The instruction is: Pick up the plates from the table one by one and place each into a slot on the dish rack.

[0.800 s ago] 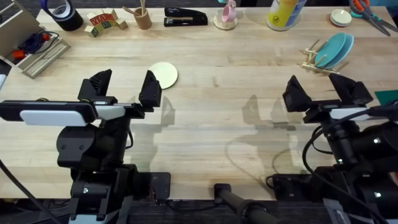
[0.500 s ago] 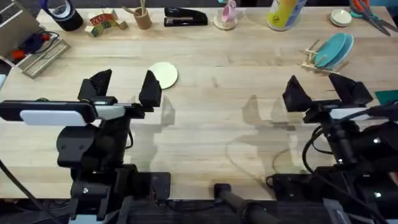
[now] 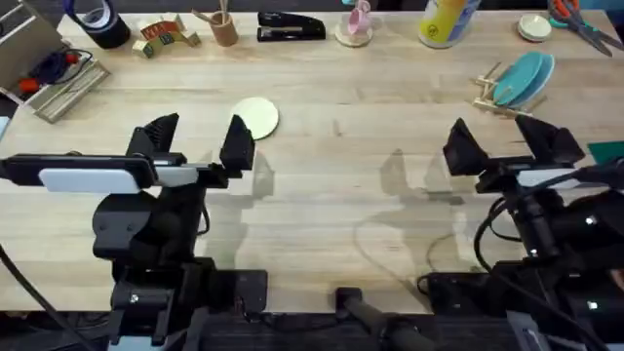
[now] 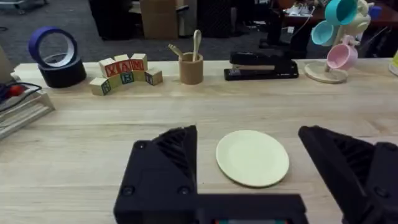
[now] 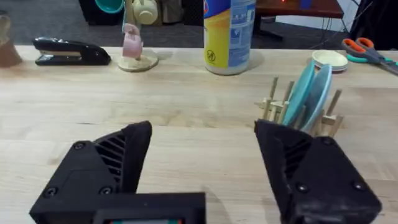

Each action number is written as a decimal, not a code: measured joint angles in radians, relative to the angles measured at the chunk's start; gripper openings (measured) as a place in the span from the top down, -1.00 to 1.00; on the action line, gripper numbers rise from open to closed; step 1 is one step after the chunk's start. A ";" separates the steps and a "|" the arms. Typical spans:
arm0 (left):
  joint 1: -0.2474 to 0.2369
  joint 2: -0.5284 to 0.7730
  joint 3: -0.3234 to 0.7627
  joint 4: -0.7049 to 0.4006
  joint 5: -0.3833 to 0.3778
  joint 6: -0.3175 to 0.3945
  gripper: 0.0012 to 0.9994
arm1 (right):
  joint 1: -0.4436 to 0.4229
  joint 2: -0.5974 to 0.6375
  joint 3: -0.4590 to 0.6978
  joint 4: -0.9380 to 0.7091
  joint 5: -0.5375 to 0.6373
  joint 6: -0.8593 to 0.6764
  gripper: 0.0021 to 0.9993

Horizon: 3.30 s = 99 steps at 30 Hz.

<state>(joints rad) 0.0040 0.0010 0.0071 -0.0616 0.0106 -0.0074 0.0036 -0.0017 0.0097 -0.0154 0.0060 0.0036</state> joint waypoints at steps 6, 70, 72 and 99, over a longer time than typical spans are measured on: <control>0.000 0.000 0.003 0.012 0.000 0.000 -0.99 | 0.000 0.000 0.000 0.045 0.000 0.000 -0.99; 0.000 1.340 1.625 -1.501 0.023 0.000 -0.99 | 0.000 1.330 1.637 -1.449 -0.078 -0.140 -0.99; 0.000 1.340 1.625 -1.501 0.025 0.000 -0.99 | 0.000 1.330 1.637 -1.449 -0.078 -0.140 -0.99; 0.051 1.340 1.621 -1.444 0.268 0.031 0.92 | 0.000 1.330 1.637 -1.453 -0.078 -0.140 -0.99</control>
<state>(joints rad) 0.0555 1.3407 1.6278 -1.5060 0.2788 0.0236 0.0036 1.3285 1.6466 -1.4681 -0.0719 -0.1360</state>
